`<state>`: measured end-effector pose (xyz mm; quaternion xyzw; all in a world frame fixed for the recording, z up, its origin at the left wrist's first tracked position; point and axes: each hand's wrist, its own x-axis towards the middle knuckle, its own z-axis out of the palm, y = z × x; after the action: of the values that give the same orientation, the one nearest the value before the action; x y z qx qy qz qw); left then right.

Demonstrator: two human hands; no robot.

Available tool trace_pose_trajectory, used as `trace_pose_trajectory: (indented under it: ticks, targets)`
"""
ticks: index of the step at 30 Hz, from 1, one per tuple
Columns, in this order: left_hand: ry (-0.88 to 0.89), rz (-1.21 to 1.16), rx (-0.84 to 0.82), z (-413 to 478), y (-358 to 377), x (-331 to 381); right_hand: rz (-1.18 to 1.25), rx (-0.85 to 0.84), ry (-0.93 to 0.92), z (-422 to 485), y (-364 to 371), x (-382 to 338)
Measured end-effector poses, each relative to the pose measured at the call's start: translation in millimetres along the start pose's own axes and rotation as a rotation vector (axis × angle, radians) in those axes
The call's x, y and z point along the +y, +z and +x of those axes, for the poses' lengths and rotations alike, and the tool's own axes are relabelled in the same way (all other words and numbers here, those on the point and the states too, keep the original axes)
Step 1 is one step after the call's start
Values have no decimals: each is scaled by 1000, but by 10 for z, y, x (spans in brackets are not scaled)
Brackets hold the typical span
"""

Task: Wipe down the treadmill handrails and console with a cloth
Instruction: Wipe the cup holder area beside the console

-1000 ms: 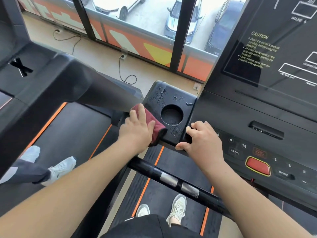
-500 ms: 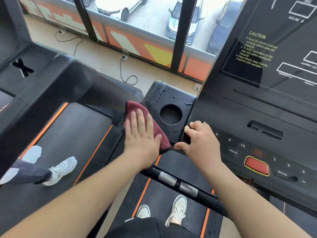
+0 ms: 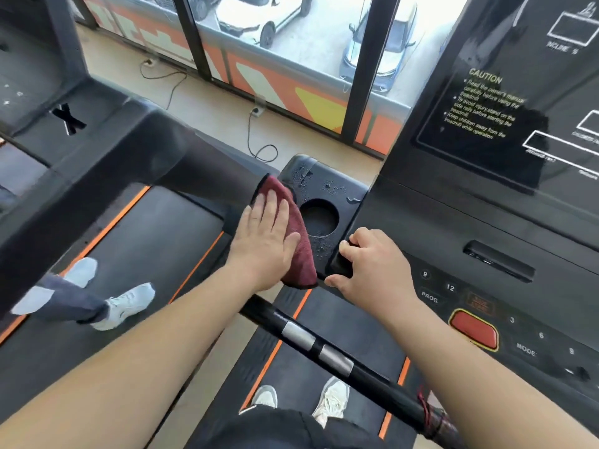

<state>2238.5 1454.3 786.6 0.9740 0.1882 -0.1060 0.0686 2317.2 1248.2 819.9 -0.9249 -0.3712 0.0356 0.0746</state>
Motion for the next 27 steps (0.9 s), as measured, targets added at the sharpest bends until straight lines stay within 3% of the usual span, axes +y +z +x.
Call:
trace_pose_trajectory:
  ticks: [5,14,18,23,27]
  targets:
    - [26,-40,-21,-560,171,378,-16,23,-112,-7,13,158]
    - [128,-21,-21,-38,65,504,76,-11,-46,27,9,139]
    - [350,4,27,-485,289,317,113,-14,4,8,27,104]
    - [536,52,-62,-32,30,214,120,-20,37,-10,37,72]
    - [511,58,-88,285,-119,341,102,-71,60,-4,8,46]
